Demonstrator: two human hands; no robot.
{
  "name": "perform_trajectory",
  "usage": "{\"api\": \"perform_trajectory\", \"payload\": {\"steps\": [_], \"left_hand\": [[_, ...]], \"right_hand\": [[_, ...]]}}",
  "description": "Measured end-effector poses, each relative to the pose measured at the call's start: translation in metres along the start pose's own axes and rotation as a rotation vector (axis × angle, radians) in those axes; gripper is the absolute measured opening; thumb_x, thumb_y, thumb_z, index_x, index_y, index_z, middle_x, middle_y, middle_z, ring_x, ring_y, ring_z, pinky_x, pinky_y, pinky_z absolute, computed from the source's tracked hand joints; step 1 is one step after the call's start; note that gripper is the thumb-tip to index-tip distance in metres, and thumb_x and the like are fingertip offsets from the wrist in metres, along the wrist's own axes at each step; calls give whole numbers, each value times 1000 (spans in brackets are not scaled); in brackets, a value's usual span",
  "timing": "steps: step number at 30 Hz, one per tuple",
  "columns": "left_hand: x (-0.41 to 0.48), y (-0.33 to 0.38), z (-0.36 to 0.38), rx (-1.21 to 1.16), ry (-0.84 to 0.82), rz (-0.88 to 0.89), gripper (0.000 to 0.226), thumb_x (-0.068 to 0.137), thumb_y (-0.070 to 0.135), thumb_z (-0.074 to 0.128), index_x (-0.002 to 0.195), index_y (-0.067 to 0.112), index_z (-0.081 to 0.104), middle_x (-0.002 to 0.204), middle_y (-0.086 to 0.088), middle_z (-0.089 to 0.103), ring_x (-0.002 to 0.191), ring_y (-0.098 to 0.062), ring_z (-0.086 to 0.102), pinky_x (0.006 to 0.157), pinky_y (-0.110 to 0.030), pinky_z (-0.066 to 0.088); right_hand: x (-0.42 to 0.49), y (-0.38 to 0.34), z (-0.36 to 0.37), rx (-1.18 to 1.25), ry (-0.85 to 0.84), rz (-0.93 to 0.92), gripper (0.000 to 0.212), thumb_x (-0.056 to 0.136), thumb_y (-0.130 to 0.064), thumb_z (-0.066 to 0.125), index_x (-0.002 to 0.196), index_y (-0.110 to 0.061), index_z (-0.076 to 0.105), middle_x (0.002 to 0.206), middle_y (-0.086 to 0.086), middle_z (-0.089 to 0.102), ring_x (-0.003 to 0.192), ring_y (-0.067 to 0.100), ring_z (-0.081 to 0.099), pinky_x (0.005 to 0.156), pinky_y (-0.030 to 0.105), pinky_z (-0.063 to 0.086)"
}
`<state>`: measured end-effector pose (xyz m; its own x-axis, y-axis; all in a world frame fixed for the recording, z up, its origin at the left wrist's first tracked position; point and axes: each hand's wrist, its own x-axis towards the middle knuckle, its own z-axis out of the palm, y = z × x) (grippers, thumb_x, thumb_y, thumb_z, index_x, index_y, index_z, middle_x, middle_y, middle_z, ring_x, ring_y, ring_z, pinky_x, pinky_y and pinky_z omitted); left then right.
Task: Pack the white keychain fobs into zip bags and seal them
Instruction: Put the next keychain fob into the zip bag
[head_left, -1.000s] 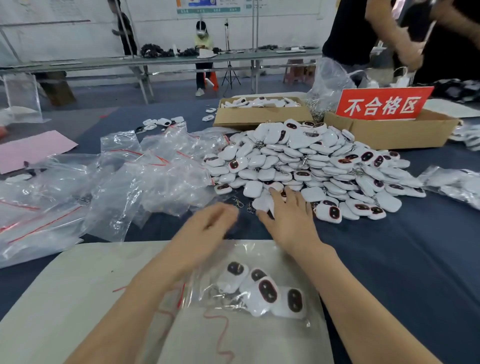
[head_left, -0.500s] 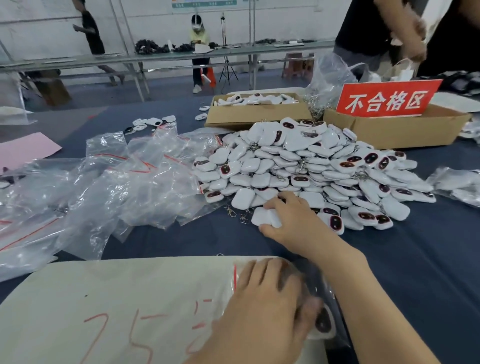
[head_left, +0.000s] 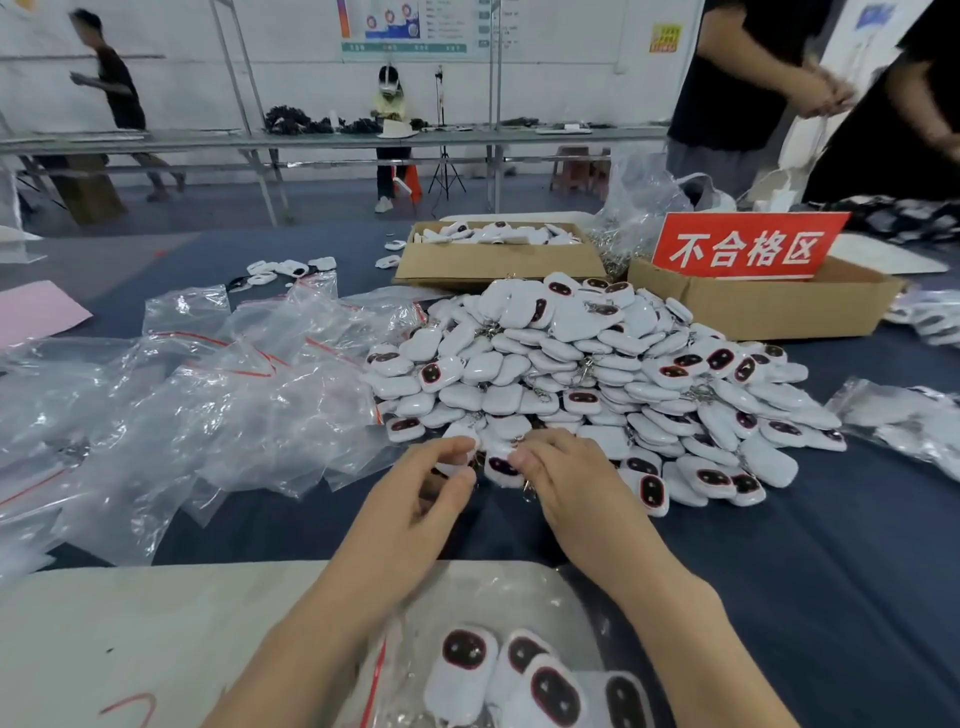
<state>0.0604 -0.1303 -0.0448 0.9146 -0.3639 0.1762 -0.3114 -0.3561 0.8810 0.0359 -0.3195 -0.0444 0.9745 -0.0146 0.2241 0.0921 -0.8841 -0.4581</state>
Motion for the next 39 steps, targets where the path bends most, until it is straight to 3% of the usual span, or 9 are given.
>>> {"api": "perform_trajectory", "payload": {"steps": [3, 5, 7, 10, 16, 22, 26, 30, 39], "left_hand": [[0, -5, -2, -102, 38, -9, 28, 96, 40, 62, 121, 50, 61, 111, 22, 66, 95, -4, 65, 82, -18, 50], [-2, -7, -1, -107, 41, 27, 30, 93, 42, 64, 121, 51, 62, 105, 17, 68, 91, -5, 65, 79, -18, 52], [-2, -9, 1, -82, 40, 61, 27, 95, 35, 64, 118, 49, 64, 95, 16, 68, 79, -4, 63, 72, -15, 50], [1, -11, 3, -83, 79, 69, 22, 97, 28, 64, 112, 43, 68, 88, 19, 70, 74, -1, 62, 68, -10, 46], [5, -15, 2, -180, 135, 53, 26, 96, 35, 59, 121, 41, 67, 104, 16, 74, 96, -4, 68, 85, -19, 51], [1, -6, -5, -323, 166, 69, 25, 94, 38, 58, 114, 44, 72, 102, 14, 76, 82, -2, 70, 73, -8, 50], [2, -9, -4, -389, 194, 22, 18, 97, 25, 62, 109, 31, 75, 98, 10, 78, 85, -3, 71, 76, -14, 52], [2, -9, -4, -376, 183, 22, 19, 98, 22, 63, 107, 35, 74, 96, 10, 77, 81, -3, 71, 76, -13, 52], [5, -13, -3, -394, 129, 22, 14, 94, 27, 64, 104, 28, 74, 95, -2, 75, 84, -10, 68, 77, -25, 57]], "right_hand": [[-1, -6, -2, 16, -23, -38, 33, 87, -7, 69, 120, -14, 67, 117, -1, 65, 110, 22, 60, 91, 32, 48], [0, -15, 1, 218, 6, -59, 14, 96, -15, 58, 103, -15, 70, 102, 1, 66, 98, 19, 59, 84, 28, 42], [1, -19, 7, 324, 45, -63, 22, 104, -31, 43, 96, -29, 63, 92, -14, 59, 88, 1, 54, 79, 17, 37], [2, -21, 16, 490, 18, 15, 21, 104, -38, 44, 94, -38, 63, 81, -22, 59, 80, -5, 55, 74, 11, 41], [6, -23, 20, 736, 41, 40, 12, 99, -36, 59, 98, -45, 66, 90, -23, 70, 82, 0, 65, 75, 15, 48], [5, -35, 19, 977, 40, 18, 34, 99, -25, 61, 90, -57, 70, 81, -13, 73, 67, 5, 67, 63, 17, 55], [6, -37, 27, 1070, -24, 43, 25, 100, -21, 60, 99, -43, 72, 94, -9, 74, 83, 9, 69, 73, 27, 60], [6, -34, 30, 928, 37, 17, 24, 99, -27, 60, 102, -50, 67, 101, -17, 74, 98, 3, 68, 88, 17, 52], [5, -35, 26, 1006, 26, 72, 14, 99, -21, 60, 102, -29, 72, 92, -14, 75, 73, 2, 67, 69, 16, 53]]}}
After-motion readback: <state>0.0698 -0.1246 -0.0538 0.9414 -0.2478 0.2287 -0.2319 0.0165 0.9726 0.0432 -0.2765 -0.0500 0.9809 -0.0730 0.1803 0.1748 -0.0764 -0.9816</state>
